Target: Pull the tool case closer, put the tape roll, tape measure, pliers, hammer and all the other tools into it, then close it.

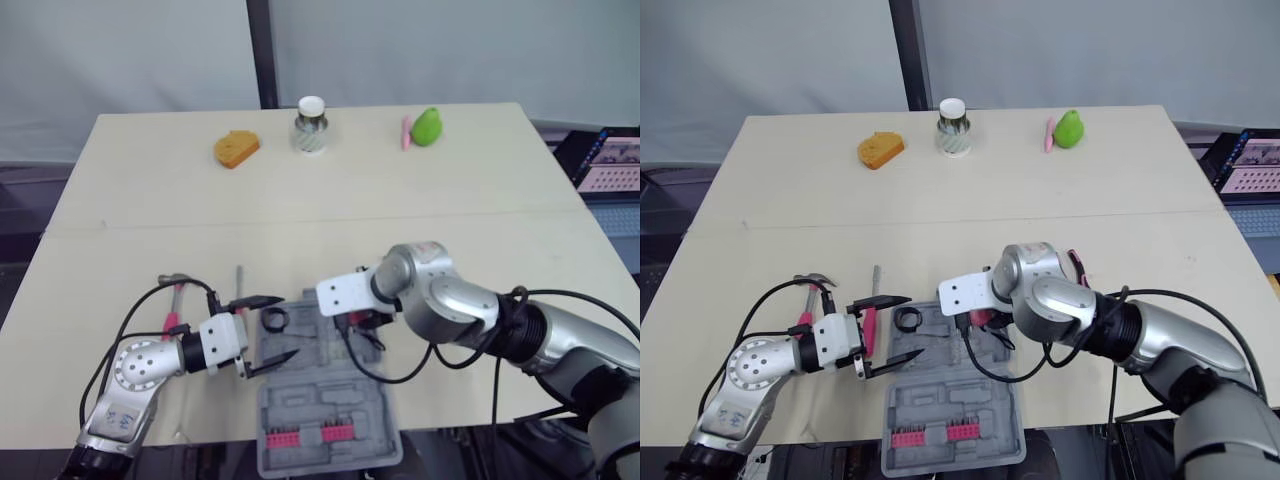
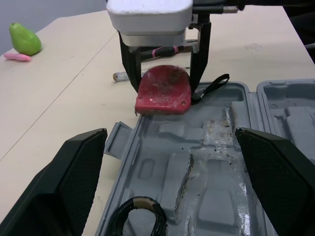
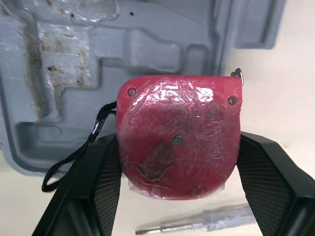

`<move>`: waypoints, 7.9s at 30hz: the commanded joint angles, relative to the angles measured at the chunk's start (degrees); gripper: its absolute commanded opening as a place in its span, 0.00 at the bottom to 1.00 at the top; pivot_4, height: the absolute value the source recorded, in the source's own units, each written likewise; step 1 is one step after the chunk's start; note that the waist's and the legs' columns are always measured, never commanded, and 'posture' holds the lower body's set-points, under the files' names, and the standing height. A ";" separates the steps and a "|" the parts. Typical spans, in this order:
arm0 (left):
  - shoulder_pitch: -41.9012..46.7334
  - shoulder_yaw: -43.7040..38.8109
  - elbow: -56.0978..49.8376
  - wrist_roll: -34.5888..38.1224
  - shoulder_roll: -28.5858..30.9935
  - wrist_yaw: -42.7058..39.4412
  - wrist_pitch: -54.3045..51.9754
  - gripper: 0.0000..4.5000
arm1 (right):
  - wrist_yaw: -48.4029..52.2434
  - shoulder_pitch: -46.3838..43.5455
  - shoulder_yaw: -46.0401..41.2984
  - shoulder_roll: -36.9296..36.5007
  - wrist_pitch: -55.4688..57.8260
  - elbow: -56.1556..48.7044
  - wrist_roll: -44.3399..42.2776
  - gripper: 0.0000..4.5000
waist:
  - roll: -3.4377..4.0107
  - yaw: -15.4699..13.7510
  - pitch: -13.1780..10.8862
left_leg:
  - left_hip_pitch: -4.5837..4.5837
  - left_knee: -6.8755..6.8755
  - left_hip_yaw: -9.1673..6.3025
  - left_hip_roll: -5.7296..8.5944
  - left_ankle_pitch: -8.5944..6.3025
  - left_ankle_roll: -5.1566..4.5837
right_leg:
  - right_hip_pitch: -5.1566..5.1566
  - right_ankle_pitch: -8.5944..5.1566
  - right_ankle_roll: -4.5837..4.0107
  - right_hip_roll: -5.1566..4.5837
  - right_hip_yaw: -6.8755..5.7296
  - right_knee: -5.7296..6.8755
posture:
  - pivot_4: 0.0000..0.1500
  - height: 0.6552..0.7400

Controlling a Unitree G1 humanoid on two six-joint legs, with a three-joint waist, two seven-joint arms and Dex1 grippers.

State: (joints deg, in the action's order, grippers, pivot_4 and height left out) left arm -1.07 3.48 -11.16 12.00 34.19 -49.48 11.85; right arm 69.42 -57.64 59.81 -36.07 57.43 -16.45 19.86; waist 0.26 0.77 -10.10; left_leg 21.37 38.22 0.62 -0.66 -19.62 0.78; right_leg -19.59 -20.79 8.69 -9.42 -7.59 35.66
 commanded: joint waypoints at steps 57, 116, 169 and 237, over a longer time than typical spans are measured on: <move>-0.43 0.55 -4.40 -0.09 -1.00 1.18 -1.68 1.00 | -1.52 2.16 -1.37 3.66 -2.75 3.38 5.11 0.99 | 0.00 0.84 0.00 | -0.01 -0.04 -0.04 0.00 -0.01 0.01 | -0.01 0.00 0.00 0.00 0.00 0.02 | 1.00 1.00; -0.73 -2.81 -5.76 1.22 1.40 0.67 -3.59 1.00 | -8.73 32.89 -39.34 9.81 -62.75 43.50 -18.63 0.38 | -0.55 0.66 0.35 | -0.47 -0.05 -0.06 -0.03 -0.01 0.02 | 0.54 0.00 0.00 0.00 -0.01 -0.05 | 1.00 1.00; -15.81 -46.62 15.18 8.44 3.40 14.63 -18.03 1.00 | -4.75 48.75 -85.55 -16.89 -45.97 54.12 -42.67 0.99 | -0.09 -1.92 0.03 | -1.05 -0.29 0.03 -0.28 -0.21 0.05 | 1.85 0.02 0.04 0.44 0.22 -1.75 | 1.00 1.00; 12.04 7.49 -5.53 1.33 -6.07 -2.25 -14.07 1.00 | -45.75 59.55 -71.73 9.69 -36.58 8.82 -30.41 0.22 | 0.17 -2.35 -0.01 | -0.71 -0.10 0.37 -0.28 -0.22 0.12 | 1.00 0.02 0.04 0.58 0.88 -1.13 | 1.00 1.00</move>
State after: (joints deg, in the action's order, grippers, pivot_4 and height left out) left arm 10.96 11.30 -14.89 13.23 28.00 -52.10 -2.68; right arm 21.11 1.48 -11.06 -23.87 21.32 -4.27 -10.78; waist 0.43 -1.59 -10.10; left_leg 20.67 38.12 0.98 -0.94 -19.84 0.90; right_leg -18.60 -20.77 8.72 -8.84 -6.71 34.53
